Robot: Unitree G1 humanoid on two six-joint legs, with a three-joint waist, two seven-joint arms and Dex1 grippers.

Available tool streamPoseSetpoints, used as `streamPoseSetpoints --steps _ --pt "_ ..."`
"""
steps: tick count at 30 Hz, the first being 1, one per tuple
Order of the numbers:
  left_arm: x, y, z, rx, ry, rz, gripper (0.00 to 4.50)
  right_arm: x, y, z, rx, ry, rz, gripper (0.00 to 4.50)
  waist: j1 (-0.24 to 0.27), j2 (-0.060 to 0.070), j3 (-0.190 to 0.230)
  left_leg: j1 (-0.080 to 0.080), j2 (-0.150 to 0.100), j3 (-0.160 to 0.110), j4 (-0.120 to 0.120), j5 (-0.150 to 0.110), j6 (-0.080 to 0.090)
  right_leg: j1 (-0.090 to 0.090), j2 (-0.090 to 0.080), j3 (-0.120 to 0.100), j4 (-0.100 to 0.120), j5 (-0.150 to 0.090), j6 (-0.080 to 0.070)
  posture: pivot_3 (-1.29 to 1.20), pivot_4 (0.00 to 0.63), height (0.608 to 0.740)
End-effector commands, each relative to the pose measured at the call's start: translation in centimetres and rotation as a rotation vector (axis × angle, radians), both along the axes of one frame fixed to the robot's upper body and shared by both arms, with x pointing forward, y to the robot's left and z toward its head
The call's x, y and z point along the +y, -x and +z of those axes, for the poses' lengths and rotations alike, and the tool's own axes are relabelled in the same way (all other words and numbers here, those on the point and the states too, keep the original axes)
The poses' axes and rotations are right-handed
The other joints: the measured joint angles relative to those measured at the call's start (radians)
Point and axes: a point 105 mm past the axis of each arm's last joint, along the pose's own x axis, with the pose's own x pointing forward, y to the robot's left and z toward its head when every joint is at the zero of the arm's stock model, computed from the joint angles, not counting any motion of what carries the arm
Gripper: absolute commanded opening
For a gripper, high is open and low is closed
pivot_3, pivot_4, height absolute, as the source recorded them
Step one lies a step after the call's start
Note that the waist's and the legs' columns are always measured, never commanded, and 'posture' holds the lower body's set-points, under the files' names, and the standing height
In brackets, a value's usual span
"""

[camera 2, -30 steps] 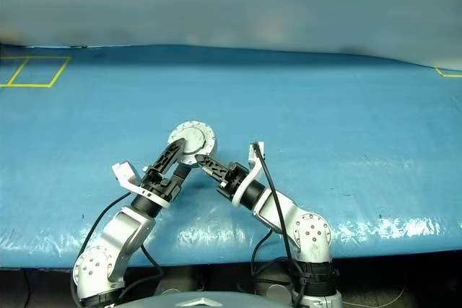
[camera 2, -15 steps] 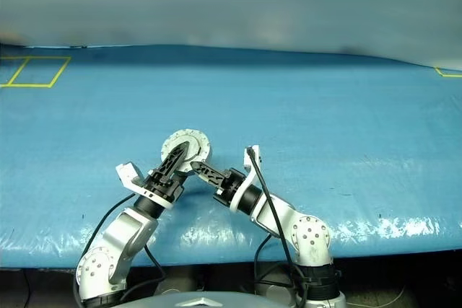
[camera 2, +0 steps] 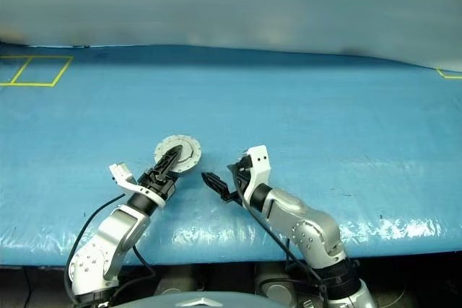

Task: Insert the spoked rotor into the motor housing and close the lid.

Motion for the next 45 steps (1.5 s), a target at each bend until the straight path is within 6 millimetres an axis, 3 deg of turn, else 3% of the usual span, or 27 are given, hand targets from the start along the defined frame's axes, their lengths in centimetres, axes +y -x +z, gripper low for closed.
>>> streamPoseSetpoints --steps 1,11,17,25,33,34,38,39,45 --pt "0.8 -1.7 1.5 -0.054 -0.04 0.011 2.44 0.4 0.7 2.0 -0.203 -0.01 0.037 4.5 0.002 0.0 0.0 0.0 0.0 0.0 0.0 0.0 0.0 0.0 0.0 0.0 0.0 0.0 0.0 0.0 0.15 0.74" --pt "2.7 -9.4 2.1 -0.013 -0.173 0.056 2.44 -2.3 -0.7 -0.1 -0.394 0.228 -0.127 4.5 0.012 -0.002 0.0 -0.001 -0.002 0.0 0.004 0.0 0.0 0.001 -0.001 0.0 0.0 0.003 0.003 0.0 0.15 0.74" --pt "2.1 -13.0 3.0 -0.015 -0.216 0.044 2.44 -3.0 -1.2 -0.9 -0.393 0.275 -0.19 4.5 0.017 -0.002 0.001 -0.002 -0.002 -0.001 0.004 0.0 0.0 0.001 -0.001 0.0 -0.001 0.005 0.0 0.0 0.15 0.74" --pt "0.6 -15.9 3.0 0.004 -0.307 0.02 2.44 -2.6 -0.9 -1.1 -0.388 0.286 -0.174 4.5 0.012 -0.002 0.001 -0.006 -0.003 -0.002 0.004 0.0 0.0 -0.002 -0.001 -0.002 -0.002 0.006 -0.002 0.0 0.15 0.74" --pt "0.1 -16.1 1.3 0.073 -0.393 -0.021 2.44 -2.7 -0.8 -1.1 -0.381 0.289 -0.182 4.5 0.01 -0.002 0.001 -0.007 -0.003 -0.003 0.005 0.0 0.0 -0.002 -0.001 -0.003 -0.001 0.006 -0.002 0.0 0.15 0.74" --pt "0.4 -16.0 0.9 0.09 -0.398 -0.022 3.16 -2.6 -0.8 -1.1 -0.376 0.286 -0.186 4.5 0.009 -0.002 0.001 -0.007 -0.003 -0.003 0.005 0.0 0.0 -0.002 -0.001 -0.003 0.0 0.006 -0.002 0.0 0.15 0.74" --pt "1.6 -14.8 -1.1 0.154 -0.401 -0.036 4.3 -2.2 -0.7 -1.4 -0.353 0.275 -0.177 4.5 0.003 -0.002 0.0 -0.005 -0.002 -0.003 0.006 0.0 -0.001 -0.001 -0.001 -0.002 0.001 0.006 -0.002 0.0 0.15 0.74" --pt "1.9 -14.4 -1.6 0.168 -0.403 -0.04 4.46 -2.1 -0.6 -1.4 -0.351 0.275 -0.172 4.5 -0.001 -0.002 0.0 -0.003 -0.002 -0.003 0.006 0.0 -0.001 0.001 -0.001 -0.002 0.001 0.006 -0.002 0.0 0.15 0.74" --pt "3.8 -10.7 -4.9 0.271 -0.438 -0.098 4.46 -1.3 -0.5 -1.6 -0.32 0.253 -0.137 4.5 -0.023 -0.001 -0.003 0.008 -0.001 -0.002 0.003 0.001 -0.001 0.006 -0.001 0.002 0.005 0.005 -0.002 0.0 0.15 0.74"
